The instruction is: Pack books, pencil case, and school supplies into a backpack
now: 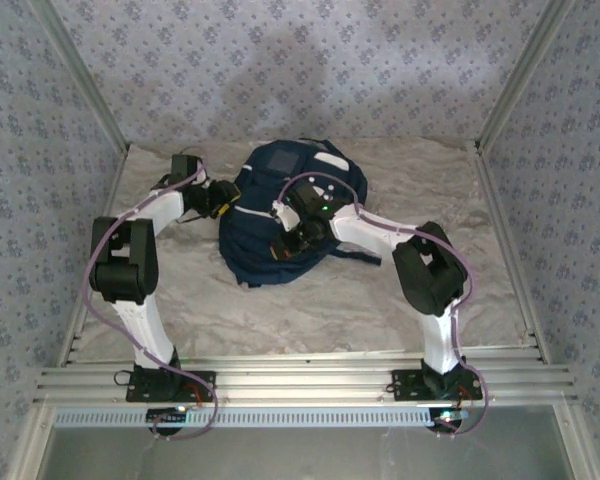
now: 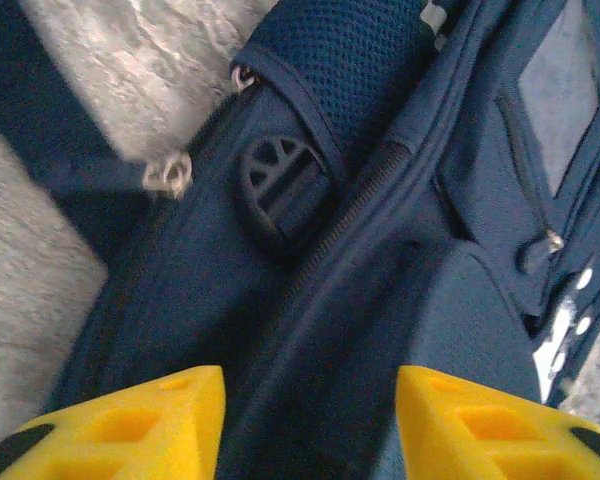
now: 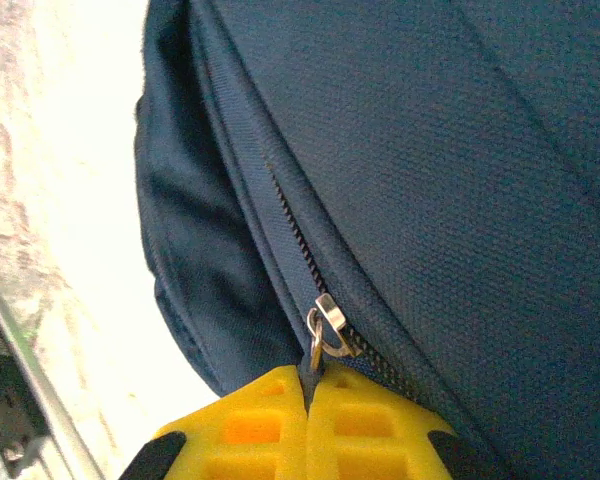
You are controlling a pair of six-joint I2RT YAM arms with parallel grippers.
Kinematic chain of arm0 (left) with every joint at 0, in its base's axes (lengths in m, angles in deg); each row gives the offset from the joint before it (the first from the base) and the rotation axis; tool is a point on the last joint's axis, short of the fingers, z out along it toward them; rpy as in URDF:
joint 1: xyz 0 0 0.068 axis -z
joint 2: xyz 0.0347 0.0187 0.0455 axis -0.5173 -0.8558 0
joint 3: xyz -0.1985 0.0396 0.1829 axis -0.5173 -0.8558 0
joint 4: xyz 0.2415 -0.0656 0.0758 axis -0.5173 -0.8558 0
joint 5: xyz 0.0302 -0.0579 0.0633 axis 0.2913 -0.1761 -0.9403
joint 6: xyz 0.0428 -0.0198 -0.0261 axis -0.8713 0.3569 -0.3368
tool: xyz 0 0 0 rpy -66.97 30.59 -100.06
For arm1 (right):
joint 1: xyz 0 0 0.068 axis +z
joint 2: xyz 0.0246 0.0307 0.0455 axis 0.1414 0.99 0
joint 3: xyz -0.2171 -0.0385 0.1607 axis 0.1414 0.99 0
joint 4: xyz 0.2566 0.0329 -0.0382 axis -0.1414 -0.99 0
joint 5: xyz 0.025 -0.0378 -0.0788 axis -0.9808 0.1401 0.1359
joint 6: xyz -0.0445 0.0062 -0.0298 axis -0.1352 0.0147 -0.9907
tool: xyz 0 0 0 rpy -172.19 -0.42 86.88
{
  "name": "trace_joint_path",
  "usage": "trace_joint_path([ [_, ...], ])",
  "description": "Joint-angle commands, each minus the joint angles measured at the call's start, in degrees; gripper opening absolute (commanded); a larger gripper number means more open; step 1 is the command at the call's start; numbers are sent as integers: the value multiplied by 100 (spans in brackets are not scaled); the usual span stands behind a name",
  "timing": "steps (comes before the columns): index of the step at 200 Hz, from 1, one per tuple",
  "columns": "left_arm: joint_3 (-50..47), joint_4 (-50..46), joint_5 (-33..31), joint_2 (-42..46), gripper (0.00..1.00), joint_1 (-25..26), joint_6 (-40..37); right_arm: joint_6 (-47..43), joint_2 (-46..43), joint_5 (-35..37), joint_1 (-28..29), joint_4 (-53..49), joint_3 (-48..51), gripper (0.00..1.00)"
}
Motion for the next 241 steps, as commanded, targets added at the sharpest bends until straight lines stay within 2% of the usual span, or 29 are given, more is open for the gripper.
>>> trace_joint_path([
  [1,-122,-526,40,598,50,46,-192,322,197,-384,-74,344,-322,0],
  [26,-779,-377,19,1339,54,64,160,417,270,-337,-188,401,-341,0],
  [41,-1326,25,145,1716,54,114,804,422,278,-284,-175,444,-321,0],
  [69,-2200,682,-45,2301,55,218,1812,398,303,-96,-126,487,-298,0],
  [109,-2988,1825,-533,2491,54,836,3310,330,372,104,-3,524,-379,0],
  [138,-2911,2195,-855,2147,54,1239,3632,293,416,123,72,508,-424,0],
  [163,-2784,2397,-957,1863,54,1368,3745,270,428,114,95,514,-412,0],
  [198,-2656,2181,-1138,1522,52,1470,3585,181,378,105,97,503,-402,0],
  [215,-2712,2333,-1131,1284,44,1470,3594,79,319,54,95,479,-402,0],
  [239,-2707,2500,-1031,1058,0,1453,3495,-209,237,132,60,192,-387,0],
  [241,-2701,2495,-1022,1049,0,1452,3468,-247,231,153,57,150,-381,0],
])
